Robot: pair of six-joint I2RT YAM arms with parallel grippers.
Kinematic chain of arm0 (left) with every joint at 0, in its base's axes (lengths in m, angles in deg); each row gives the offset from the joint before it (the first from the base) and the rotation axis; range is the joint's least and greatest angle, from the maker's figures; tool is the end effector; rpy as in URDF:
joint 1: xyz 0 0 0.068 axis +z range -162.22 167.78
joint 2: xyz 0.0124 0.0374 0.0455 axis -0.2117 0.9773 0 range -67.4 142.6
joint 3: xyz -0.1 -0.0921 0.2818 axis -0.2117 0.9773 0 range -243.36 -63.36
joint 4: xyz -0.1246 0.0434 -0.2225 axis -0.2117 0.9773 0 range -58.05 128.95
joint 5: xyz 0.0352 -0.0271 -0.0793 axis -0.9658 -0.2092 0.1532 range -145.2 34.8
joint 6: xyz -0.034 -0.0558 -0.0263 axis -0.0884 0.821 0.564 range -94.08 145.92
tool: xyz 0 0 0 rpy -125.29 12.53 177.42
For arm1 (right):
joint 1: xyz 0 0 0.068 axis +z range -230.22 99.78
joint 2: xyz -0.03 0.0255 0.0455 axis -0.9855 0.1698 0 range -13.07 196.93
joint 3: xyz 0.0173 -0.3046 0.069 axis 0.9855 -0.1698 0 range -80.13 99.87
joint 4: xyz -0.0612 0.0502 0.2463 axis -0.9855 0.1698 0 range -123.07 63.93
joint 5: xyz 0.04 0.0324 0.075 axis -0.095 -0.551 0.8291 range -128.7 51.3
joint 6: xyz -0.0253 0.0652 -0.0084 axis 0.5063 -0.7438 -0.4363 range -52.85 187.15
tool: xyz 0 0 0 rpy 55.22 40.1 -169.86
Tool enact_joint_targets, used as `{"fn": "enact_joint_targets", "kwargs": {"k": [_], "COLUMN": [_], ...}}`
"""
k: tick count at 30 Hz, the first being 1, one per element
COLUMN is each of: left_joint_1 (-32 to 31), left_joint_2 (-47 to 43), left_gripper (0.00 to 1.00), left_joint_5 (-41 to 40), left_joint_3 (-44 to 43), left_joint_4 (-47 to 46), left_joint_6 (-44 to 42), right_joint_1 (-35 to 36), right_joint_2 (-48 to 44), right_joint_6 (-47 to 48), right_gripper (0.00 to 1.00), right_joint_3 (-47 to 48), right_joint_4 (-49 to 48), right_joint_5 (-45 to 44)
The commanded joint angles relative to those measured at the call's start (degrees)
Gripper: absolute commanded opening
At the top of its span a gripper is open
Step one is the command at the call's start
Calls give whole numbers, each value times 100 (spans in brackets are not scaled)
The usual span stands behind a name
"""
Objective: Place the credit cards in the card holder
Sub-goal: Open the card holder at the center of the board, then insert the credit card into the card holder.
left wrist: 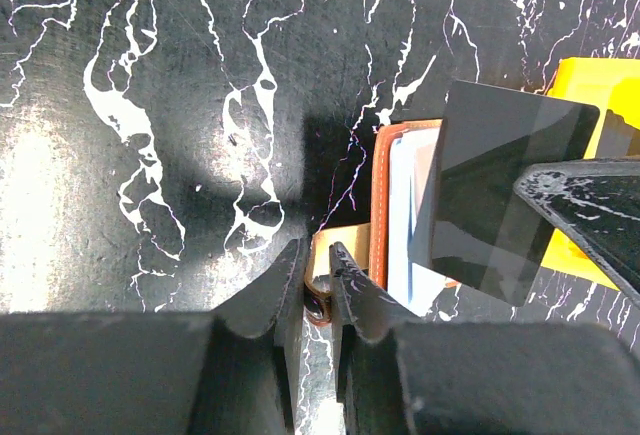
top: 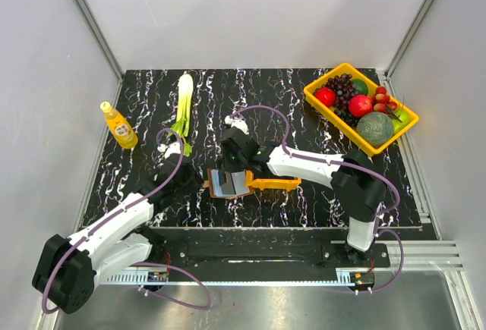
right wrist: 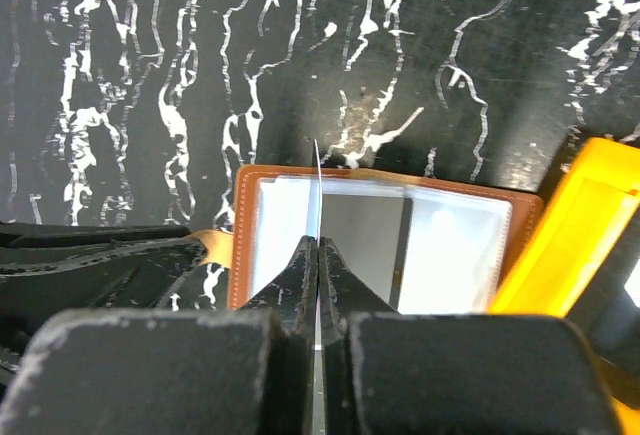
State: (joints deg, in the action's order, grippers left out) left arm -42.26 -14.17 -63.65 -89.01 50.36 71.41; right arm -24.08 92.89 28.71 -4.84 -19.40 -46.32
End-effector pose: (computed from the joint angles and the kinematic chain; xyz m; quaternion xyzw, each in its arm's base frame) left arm 0.1520 -0.0782 0.2049 -0.1517 0.9125 -0.1748 0.3373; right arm 0.2496 0.3583 0.2434 -0.1161 0.9126 0.2430 0.3076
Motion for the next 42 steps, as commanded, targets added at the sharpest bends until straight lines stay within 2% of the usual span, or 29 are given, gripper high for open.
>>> {"fn": "enact_joint_targets", "kwargs": {"k": [1,5,15,19,24,31,41,42], "left_joint_1": [16,16,16,16,16,16,16,16], "left_joint_2": [-138,-129,-199,-191,-94,503,671,653], "left_gripper": [0,0,0,0,0,0,0,8], "left_joint_5": [-113,-113,-157,-166,-279,-500,-377,-377], "left_joint_3": [-2,7,16,25,25,-37,-19,-36], "left_joint_4": [-13,13,66,57,144,462,277,285], "left_joint_6": [21,21,12,3,55,205,197,197], "right_joint_1": [55,38,11,11,11,-7,-7,-7], "right_joint_2": [-443,-593,-953,-1006,-612,-111,593,628], "right_joint_6": [407,661,732,619,407,354,170,170], "right_gripper": [0,0,0,0,0,0,0,0], "right_joint_3": [136,56,74,100,179,170,276,285], "right_joint_4": [390,636,856,699,356,30,-233,-190], "right_joint_5": [-626,-1109,-1269,-822,136,1015,1193,1166]}}
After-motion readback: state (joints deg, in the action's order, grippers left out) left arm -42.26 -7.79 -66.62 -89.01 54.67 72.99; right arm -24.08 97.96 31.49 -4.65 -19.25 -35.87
